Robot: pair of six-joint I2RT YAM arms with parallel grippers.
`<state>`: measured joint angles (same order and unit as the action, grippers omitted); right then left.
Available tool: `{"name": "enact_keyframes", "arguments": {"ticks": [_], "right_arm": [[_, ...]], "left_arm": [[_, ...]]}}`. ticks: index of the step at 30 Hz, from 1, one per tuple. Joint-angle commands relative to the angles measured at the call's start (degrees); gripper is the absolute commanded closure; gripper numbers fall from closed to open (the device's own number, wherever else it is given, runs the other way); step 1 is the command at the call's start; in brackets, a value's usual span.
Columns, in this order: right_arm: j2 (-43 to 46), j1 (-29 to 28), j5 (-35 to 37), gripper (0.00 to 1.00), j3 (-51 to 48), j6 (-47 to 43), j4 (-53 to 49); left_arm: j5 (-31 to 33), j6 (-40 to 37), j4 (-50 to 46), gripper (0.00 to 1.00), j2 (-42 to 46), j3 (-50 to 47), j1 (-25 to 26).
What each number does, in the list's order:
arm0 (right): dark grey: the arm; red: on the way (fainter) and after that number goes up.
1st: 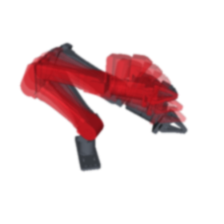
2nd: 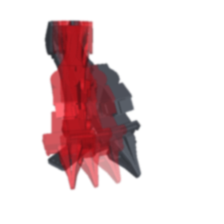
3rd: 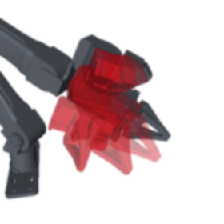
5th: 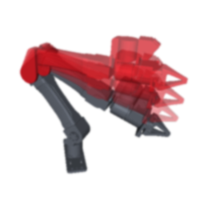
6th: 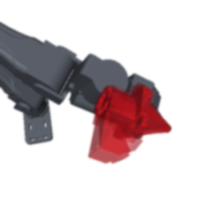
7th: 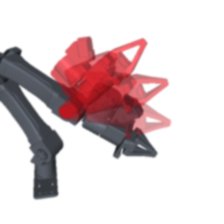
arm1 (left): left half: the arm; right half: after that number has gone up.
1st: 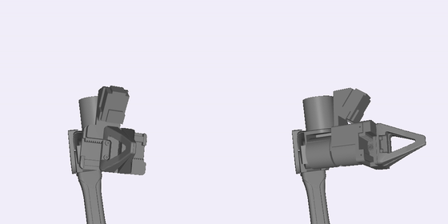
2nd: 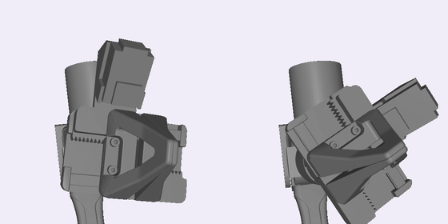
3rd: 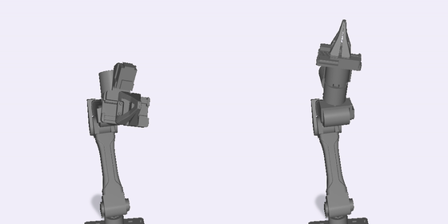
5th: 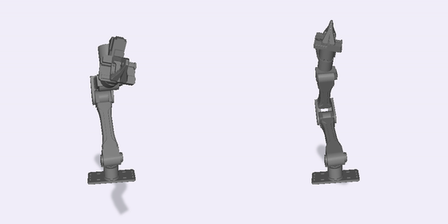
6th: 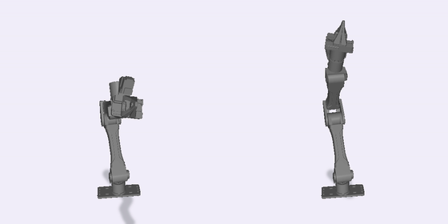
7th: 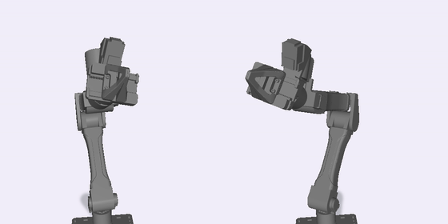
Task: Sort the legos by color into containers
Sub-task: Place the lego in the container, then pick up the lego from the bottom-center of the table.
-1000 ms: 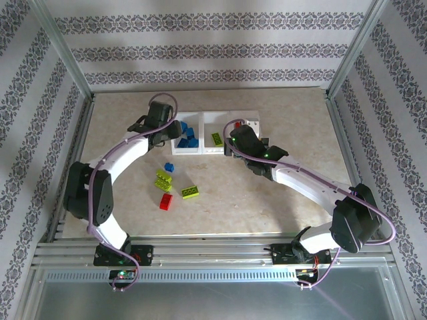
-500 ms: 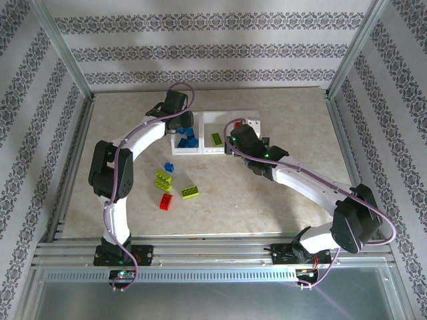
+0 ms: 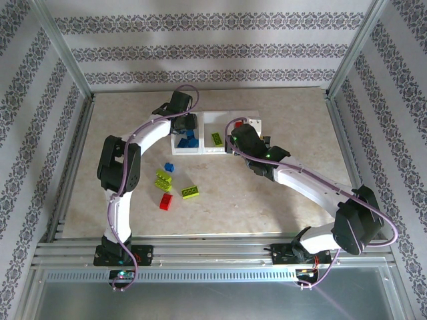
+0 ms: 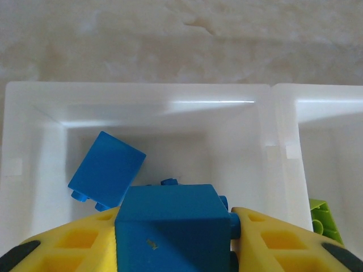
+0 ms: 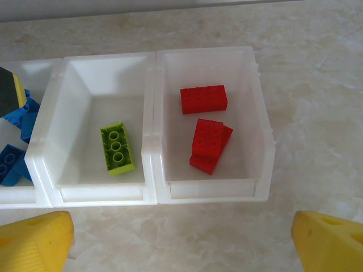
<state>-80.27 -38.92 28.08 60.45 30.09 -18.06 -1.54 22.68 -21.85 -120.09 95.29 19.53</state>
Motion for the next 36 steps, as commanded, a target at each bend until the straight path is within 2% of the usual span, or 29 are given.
{"name": "enact_keyframes", "arguments": {"ticks": [1, 7, 12, 18, 29, 36], "right_arm": [[1.27, -0.84, 1.41, 0.02, -1.28, 0.27, 1.03], [1.25, -0.86, 1.13, 0.02, -1.61, 0.38, 1.44], [1.52, -0.9, 1.27, 0.02, -1.94, 0.41, 1.65], [1.97, -0.98, 1.3, 0.02, -2.41, 0.37, 1.71], [2.07, -1.81, -1.06, 0.02, -3.2, -0.31, 1.78], [-0.92, -5.7, -5.64, 0.02, -2.96, -3.79, 2.02]], "left_arm": [[-0.77, -0.38, -0.74, 0.56, -1.02, 1.79, 0.69], [-0.24, -0.2, -0.48, 0.56, -1.06, 1.49, 0.73], [-0.13, 0.44, 0.13, 0.47, -1.2, 1.39, 0.72], [-0.89, 1.54, 0.29, 0.46, -0.26, 1.5, 0.71], [-1.28, 2.87, 2.02, 0.45, 8.69, -2.72, 0.69], [1.84, 3.01, 3.8, 0.28, 18.79, -10.2, 0.62]]}}
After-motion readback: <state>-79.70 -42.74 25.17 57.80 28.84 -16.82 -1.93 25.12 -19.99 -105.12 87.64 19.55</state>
